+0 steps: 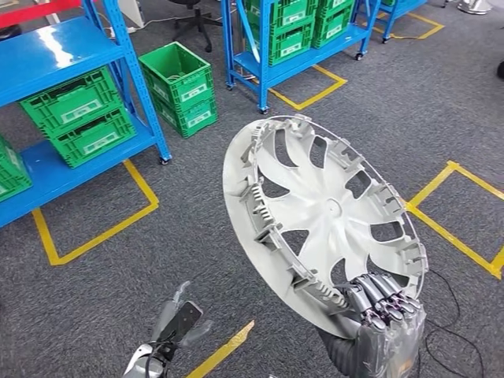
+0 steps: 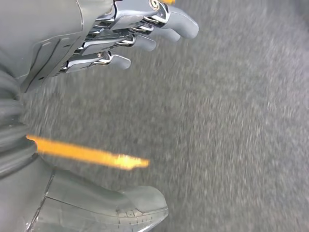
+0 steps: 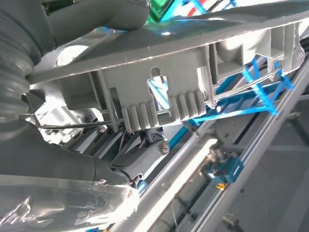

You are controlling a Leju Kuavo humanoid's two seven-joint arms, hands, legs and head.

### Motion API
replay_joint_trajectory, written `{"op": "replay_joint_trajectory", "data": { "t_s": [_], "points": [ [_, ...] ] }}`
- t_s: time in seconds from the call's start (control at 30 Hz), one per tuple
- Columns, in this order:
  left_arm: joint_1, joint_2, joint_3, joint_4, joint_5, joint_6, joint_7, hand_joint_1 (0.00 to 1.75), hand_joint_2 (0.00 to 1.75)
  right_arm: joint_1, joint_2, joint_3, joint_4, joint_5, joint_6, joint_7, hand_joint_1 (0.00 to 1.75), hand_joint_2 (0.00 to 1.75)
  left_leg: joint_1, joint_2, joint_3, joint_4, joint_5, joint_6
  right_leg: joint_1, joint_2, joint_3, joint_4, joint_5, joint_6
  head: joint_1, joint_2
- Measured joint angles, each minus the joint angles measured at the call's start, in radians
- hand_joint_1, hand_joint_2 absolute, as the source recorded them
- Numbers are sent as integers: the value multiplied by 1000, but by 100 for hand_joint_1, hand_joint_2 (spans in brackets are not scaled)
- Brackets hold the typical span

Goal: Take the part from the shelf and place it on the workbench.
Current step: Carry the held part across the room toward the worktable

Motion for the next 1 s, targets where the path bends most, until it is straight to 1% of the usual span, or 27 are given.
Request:
{"op": "replay_joint_trajectory", "data": {
  "t_s": [0.03, 0.1, 0.13, 0.17, 0.23, 0.27, 0.3, 0.33, 0.37, 0.4, 0.43, 0.47, 0.5, 0.53, 0.6, 0.63, 0.67, 0.7, 0.73, 0.77, 0.8, 0.83, 0.87, 0.9, 0.93, 0.97, 1.0],
  "points": [
    [-1, -1, 0, 0, -4, 26, -3, 0, 175, 6, 3, -5, -3, 0, 0, -4, 175, 175, 0, -9, 5, -15, -2, 2, -1, 9, -6, 1, 3, 7, 0, 0],
    [-3, -5, -2, 0, -12, 69, -5, 0, 175, 20, 8, -16, -10, 0, 0, -12, 175, 175, 0, 6, 4, -25, 0, 9, -5, 22, -19, 1, 9, 21, 0, 0],
    [-5, -8, -3, 0, -14, 90, -5, 0, 175, 27, 11, -22, -13, 0, 0, -15, 175, 175, 1, 17, 4, -29, 3, 15, -4, 9, -27, 7, 4, 26, 2, 0],
    [-7, -12, -5, 0, -17, 112, -4, 0, 175, 32, 14, -26, -16, -1, 0, -18, 175, 175, 2, 30, 4, -33, 7, 21, -3, -14, -41, 30, -12, 30, 5, 0],
    [-9, -17, -9, 0, -20, 139, 3, 0, 175, 39, 18, -33, -19, -1, 0, -24, 175, 175, 1, 57, 2, -35, 10, 27, -2, -72, -92, 138, -75, 37, 12, 0],
    [-9, -18, -12, 0, -21, 131, 11, 0, 175, 41, 20, -36, -20, -1, 0, -27, 175, 175, 0, 71, 1, -35, 10, 28, -4, -86, -123, 206, -106, 40, 14, 0],
    [-10, -18, -14, 0, -21, 108, 22, 0, 175, 43, 22, -39, -20, -1, 0, -28, 175, 175, -2, 86, -1, -35, 10, 29, -5, -93, -145, 258, -125, 43, 14, 0],
    [-11, -18, -16, 0, -20, 77, 31, 0, 175, 45, 23, -40, -20, -1, 0, -28, 175, 175, -3, 101, -2, -35, 10, 29, -5, -97, -151, 276, -126, 44, 14, 0],
    [-13, -20, -18, 0, -19, 46, 39, 0, 175, 46, 24, -41, -20, -1, 0, -26, 175, 175, -4, 115, -2, -35, 9, 28, -5, -101, -135, 255, -109, 44, 14, 0],
    [-15, -21, -18, 0, -17, 18, 42, 0, 175, 46, 23, -41, -20, -1, 0, -22, 175, 175, -5, 127, -1, -35, 9, 27, -4, -109, -100, 198, -81, 42, 14, 0],
    [-17, -23, -19, 0, -14, -7, 42, 0, 175, 46, 23, -41, -20, -1, 0, -18, 175, 175, -6, 138, 0, -35, 8, 26, -3, -126, -57, 125, -55, 39, 15, 0],
    [-20, -24, -19, 0, -10, -29, 40, 0, 175, 46, 23, -40, -21, 0, 0, -13, 175, 175, -9, 147, 0, -34, 6, 23, 1, -143, -18, 60, -37, 33, 15, 0],
    [-22, -24, -19, 0, -4, -56, 35, 0, 175, 46, 22, -39, -22, 0, 0, -6, 175, 175, -12, 155, 0, -33, 5, 19, 4, -154, 7, 17, -28, 27, 14, 0],
    [-23, -24, -19, 0, 2, -83, 26, 0, 175, 45, 22, -37, -22, 1, 0, 0, 175, 175, -15, 163, 0, -32, 4, 16, 7, -159, 18, -3, -27, 22, 14, 0],
    [-24, -23, -19, 0, 11, -123, 7, 0, 175, 44, 20, -34, -23, 2, 0, 9, 175, 175, -16, 178, 2, -33, 3, 7, 9, -141, 17, -6, -23, 10, 14, 0],
    [-25, -24, -19, 0, 14, -134, 1, 0, 175, 43, 19, -32, -23, 2, 0, 12, 175, 175, -14, 172, 2, -29, -3, 1, 7, -132, 17, -9, -20, 4, 13, 0],
    [-26, -24, -19, 0, 15, -139, -3, 0, 175, 43, 19, -31, -23, 2, 0, 13, 175, 175, -12, 155, -4, -11, -19, -5, 5, -122, 17, -12, -17, -2, 11, 0],
    [-25, -23, -19, 0, 16, -142, -5, 0, 175, 42, 18, -30, -24, 2, 0, 15, 175, 175, -10, 130, -18, 25, -46, -9, 3, -113, 18, -15, -14, -7, 9, 0],
    [-24, -22, -19, 0, 18, -147, -8, 0, 175, 42, 18, -29, -24, 3, 0, 16, 175, 175, -7, 102, -41, 81, -80, -13, 1, -104, 17, -16, -12, -10, 8, 0],
    [-21, -20, -19, 0, 19, -153, -11, 0, 175, 41, 16, -28, -24, 3, 0, 18, 175, 175, -5, 84, -71, 149, -113, -14, 1, -93, 16, -15, -11, -12, 7, 0],
    [-18, -17, -19, 0, 21, -162, -13, 0, 175, 40, 15, -26, -24, 3, 0, 21, 175, 175, -5, 76, -98, 207, -135, -15, 2, -81, 16, -15, -11, -13, 7, 0],
    [-15, -16, -19, 0, 24, -170, -16, 0, 175, 38, 13, -24, -24, 3, 0, 24, 175, 175, -4, 72, -114, 240, -140, -16, 2, -68, 15, -14, -11, -14, 7, 0],
    [-14, -15, -19, 0, 29, -178, -17, 0, 175, 37, 11, -22, -24, 3, 0, 28, 175, 175, -4, 70, -115, 238, -123, -15, 2, -55, 15, -13, -11, -13, 7, 0],
    [-14, -14, -19, 0, 37, -185, -17, 0, 175, 35, 10, -20, -24, 3, 0, 32, 175, 175, -3, 66, -98, 199, -89, -14, 2, -41, 16, -11, -11, -13, 7, 0],
    [-14, -14, -18, 0, 48, -193, -16, 0, 175, 33, 8, -18, -24, 3, 0, 35, 175, 175, -1, 51, -71, 137, -48, -12, 2, -28, 16, -8, -12, -12, 7, 0],
    [-14, -12, -16, 0, 61, -203, -15, 0, 175, 32, 6, -17, -24, 3, 0, 39, 175, 175, 2, 26, -44, 76, -18, -9, 3, -16, 14, -4, -13, -9, 7, 0],
    [-13, -10, -14, 0, 74, -213, -15, 0, 175, 30, 4, -15, -24, 3, 0, 42, 175, 175, 5, 3, -22, 26, -1, -7, 2, -4, 9, 0, -13, -5, 7, 0]
  ]
}}
